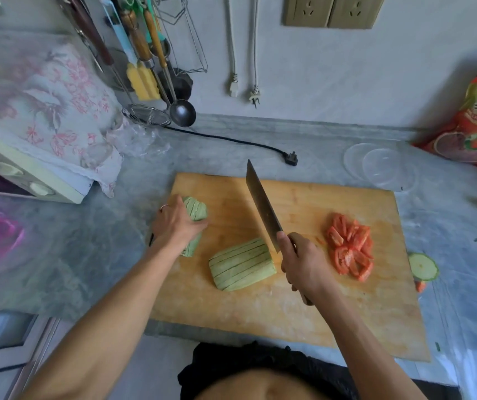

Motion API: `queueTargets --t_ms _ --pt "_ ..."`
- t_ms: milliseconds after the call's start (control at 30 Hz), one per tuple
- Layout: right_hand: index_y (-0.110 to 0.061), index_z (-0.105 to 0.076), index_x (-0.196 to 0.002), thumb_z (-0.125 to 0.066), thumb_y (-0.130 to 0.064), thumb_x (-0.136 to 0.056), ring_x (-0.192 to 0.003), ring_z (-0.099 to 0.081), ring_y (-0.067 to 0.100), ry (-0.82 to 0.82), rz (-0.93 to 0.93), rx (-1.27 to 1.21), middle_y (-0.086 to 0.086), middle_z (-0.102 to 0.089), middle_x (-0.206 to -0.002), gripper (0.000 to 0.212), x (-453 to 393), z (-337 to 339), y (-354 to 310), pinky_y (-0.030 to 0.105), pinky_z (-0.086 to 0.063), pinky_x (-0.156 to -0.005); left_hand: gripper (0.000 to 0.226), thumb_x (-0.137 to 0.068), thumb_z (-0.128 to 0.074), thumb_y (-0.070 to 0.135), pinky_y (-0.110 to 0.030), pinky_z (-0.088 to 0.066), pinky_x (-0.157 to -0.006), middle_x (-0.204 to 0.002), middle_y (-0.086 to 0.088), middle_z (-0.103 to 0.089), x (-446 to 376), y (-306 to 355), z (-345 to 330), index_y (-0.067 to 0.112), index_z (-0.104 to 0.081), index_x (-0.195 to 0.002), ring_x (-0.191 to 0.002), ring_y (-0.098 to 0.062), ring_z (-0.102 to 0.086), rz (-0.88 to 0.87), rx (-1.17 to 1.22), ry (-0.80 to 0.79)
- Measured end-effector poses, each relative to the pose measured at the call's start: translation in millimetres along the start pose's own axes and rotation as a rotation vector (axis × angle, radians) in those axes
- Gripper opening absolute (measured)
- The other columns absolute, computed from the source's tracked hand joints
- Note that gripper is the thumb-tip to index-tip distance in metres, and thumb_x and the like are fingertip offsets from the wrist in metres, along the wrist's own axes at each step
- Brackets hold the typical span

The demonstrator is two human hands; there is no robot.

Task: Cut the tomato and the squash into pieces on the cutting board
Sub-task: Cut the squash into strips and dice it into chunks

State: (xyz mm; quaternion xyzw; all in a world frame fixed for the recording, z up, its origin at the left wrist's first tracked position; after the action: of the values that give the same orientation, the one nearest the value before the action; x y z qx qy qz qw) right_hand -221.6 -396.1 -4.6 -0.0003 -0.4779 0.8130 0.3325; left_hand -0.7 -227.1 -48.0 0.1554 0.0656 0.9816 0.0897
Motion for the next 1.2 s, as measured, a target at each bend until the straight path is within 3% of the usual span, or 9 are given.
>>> queueTargets --t_ms 100,200,267,333,467,700,800,900,1200 --pt "-0.005 -0.056 -0.084 -0.038 -0.045 -0.103 -0.047 -0.058 0.03 -0.005 0.012 0.011 0.019 -0.064 -0.07 0.047 2.7 -1.6 0.3 0.042 -0.052 -0.039 0.085 -0.079 -0.065 0.064 -0.045 -0.046 -0.093 -0.135 -0.019 -0.049 6.1 -3.8 1.4 0.016 -0.033 -0.141 -0.124 -0.038 -0.048 -0.063 -0.044 0.011" --pt "-0.005 -0.055 -0.083 -0.039 -0.045 -0.103 -0.049 -0.059 0.035 0.034 0.025 0.04 0.018 -0.064 -0.069 0.048 10.0 1.8 4.7 0.046 -0.05 -0.04 0.072 -0.091 -0.059 0.052 -0.042 -0.046 -0.098 -0.145 -0.012 -0.045 30.5 8.5 4.7 0.016 -0.034 -0.148 -0.129 -0.031 -0.047 -0.386 0.041 0.149" --pt "-0.005 -0.055 -0.082 -0.039 -0.045 -0.103 -0.049 -0.059 0.035 0.067 0.02 0.059 0.017 -0.063 -0.067 0.048 19.8 5.7 12.8 0.049 -0.049 -0.041 0.067 -0.092 -0.058 0.053 -0.034 -0.048 -0.096 -0.143 -0.002 -0.052 55.1 22.3 -0.6 0.018 -0.042 -0.146 -0.126 -0.02 -0.053 -0.605 0.175 0.063" --pt "-0.005 -0.055 -0.082 -0.038 -0.046 -0.103 -0.049 -0.06 0.036 0.073 0.001 0.055 0.019 -0.063 -0.067 0.048 28.4 8.9 20.3 0.048 -0.05 -0.039 0.081 -0.083 -0.058 0.07 -0.035 -0.047 -0.101 -0.146 0.001 -0.049 73.5 33.4 -14.7 0.023 -0.041 -0.147 -0.131 -0.018 -0.049 -0.687 0.123 -0.097" --pt "-0.005 -0.056 -0.085 -0.038 -0.044 -0.103 -0.05 -0.058 0.035 0.045 -0.021 0.056 0.023 -0.064 -0.073 0.046 45.1 7.9 28.9 0.043 -0.052 -0.039 0.114 -0.064 -0.068 0.078 -0.046 -0.042 -0.106 -0.153 -0.011 -0.036 94.0 42.2 -48.6 0.021 -0.025 -0.152 -0.139 -0.03 -0.037 -0.639 -0.032 -0.236" --pt "-0.005 -0.053 -0.077 -0.04 -0.047 -0.102 -0.054 -0.056 0.038 0.041 0.025 0.115 0.02 -0.062 -0.065 0.05 58.1 -9.2 32.0 0.052 -0.049 -0.047 0.093 -0.064 -0.074 0.065 -0.043 -0.052 -0.087 -0.128 -0.008 -0.054 109.4 34.9 -60.8 0.02 -0.039 -0.137 -0.115 -0.03 -0.055 -0.542 0.075 -0.031" --pt "-0.007 -0.05 -0.074 -0.042 -0.047 -0.102 -0.051 -0.054 0.035 0.014 0.046 0.131 0.017 -0.061 -0.062 0.049 60.2 -14.7 23.4 0.05 -0.048 -0.046 0.097 -0.066 -0.075 0.064 -0.043 -0.05 -0.092 -0.133 -0.01 -0.054 115.9 20.4 -53.3 0.019 -0.037 -0.143 -0.12 -0.031 -0.053 -0.446 0.133 0.068" --pt "-0.006 -0.049 -0.074 -0.043 -0.046 -0.101 -0.052 -0.052 0.039 0.003 0.064 0.118 0.021 -0.058 -0.062 0.049 61.1 -16.7 17.5 0.052 -0.047 -0.047 0.099 -0.068 -0.075 0.062 -0.044 -0.047 -0.098 -0.14 -0.012 -0.05 115.8 7.5 -46.7 0.021 -0.034 -0.148 -0.128 -0.032 -0.048 -0.366 0.156 0.06" --pt "-0.001 -0.054 -0.081 -0.041 -0.043 -0.103 -0.054 -0.053 0.04 -0.067 0.088 0.154 0.023 -0.062 -0.069 0.049 60.3 -17.2 4.4 0.05 -0.049 -0.05 0.093 -0.072 -0.076 0.057 -0.047 -0.052 -0.092 -0.14 -0.006 -0.052 113.5 -6.1 -47.4 0.021 -0.035 -0.146 -0.127 -0.032 -0.047 -0.331 0.164 0.06"
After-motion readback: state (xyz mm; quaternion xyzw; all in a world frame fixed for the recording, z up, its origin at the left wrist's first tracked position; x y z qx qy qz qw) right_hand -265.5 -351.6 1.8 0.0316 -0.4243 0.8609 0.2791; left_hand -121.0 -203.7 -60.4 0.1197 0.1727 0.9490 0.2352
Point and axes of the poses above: each hand's wrist, its own x-axis away from the middle knuckle, its own z-axis out of the back of the hand, y = z × x, the point moved 2 cm from there along -x, towards the middle knuckle
